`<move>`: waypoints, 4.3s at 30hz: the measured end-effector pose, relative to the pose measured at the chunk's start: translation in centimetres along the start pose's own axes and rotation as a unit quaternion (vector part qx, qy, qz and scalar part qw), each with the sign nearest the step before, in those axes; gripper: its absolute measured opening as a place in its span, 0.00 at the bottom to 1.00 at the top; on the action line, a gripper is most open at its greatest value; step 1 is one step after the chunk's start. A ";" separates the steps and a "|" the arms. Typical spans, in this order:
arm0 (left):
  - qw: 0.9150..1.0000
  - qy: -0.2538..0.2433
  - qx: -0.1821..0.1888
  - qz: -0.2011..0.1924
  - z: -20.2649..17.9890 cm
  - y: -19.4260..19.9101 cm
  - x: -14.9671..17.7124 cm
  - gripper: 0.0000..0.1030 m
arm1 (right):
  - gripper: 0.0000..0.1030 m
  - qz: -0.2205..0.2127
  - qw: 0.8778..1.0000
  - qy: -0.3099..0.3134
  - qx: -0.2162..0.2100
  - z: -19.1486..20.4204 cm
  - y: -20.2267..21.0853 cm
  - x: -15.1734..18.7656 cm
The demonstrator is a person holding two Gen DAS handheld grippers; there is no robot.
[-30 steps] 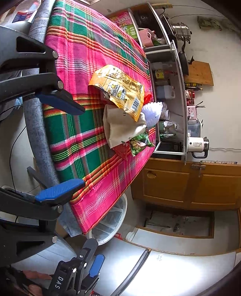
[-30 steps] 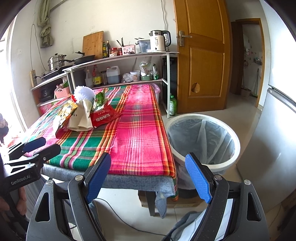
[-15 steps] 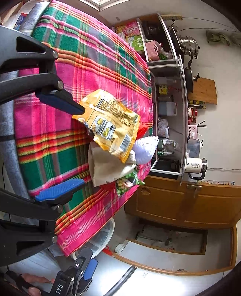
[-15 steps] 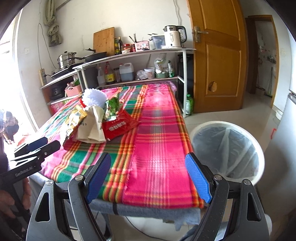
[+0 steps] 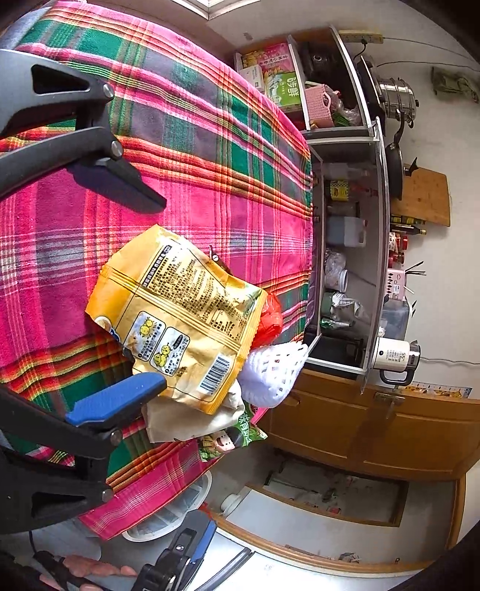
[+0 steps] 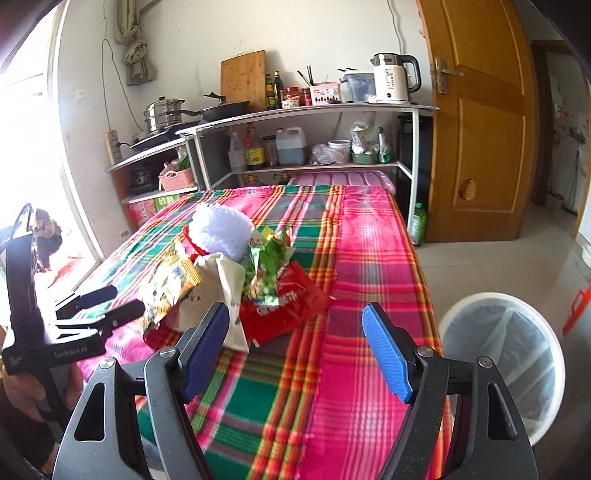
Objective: Collect trash
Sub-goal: 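Reach the right tool to the yellow snack bag and close on it, then carry the yellow snack bag with the right tool over the white bin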
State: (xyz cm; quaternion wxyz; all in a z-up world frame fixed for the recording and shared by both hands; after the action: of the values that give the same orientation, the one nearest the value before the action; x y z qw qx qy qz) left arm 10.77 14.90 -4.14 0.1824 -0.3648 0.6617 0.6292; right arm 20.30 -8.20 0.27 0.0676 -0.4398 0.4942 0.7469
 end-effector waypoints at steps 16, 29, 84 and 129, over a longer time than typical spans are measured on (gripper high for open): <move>0.998 0.010 0.041 0.056 0.8 -3.6 -0.5 0.88 | 0.49 0.066 0.996 -0.013 -0.059 1.2 -7.4 -2.7; 0.997 0.024 0.055 0.051 1.4 -3.8 -1.8 0.88 | 0.50 0.065 0.993 -0.057 -0.083 -1.9 -8.6 -4.6; 0.997 -0.017 0.069 0.034 -3.4 0.3 -0.5 0.45 | 0.11 0.069 0.989 -0.111 -0.068 -5.1 -2.8 0.6; 0.957 -0.169 0.223 0.080 -28.9 -6.0 -3.2 0.46 | 0.12 0.061 0.964 -0.256 0.036 -21.9 4.6 8.6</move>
State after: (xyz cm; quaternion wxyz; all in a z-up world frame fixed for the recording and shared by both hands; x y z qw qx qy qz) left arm 23.46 -11.82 -2.02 0.3175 -0.1490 0.7719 0.5303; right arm 25.59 -30.89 -5.50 0.1615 -0.2004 0.5131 0.8188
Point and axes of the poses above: each gripper's, at about its wrist camera, not at the fingertips, and y roughly against the way its jaws point, z to its left, x to its underside, the point moved 6 cm from there along -y, roughly the way its jaws point, and after that the axes turned 8 degrees about z, right-handed, at the moved point
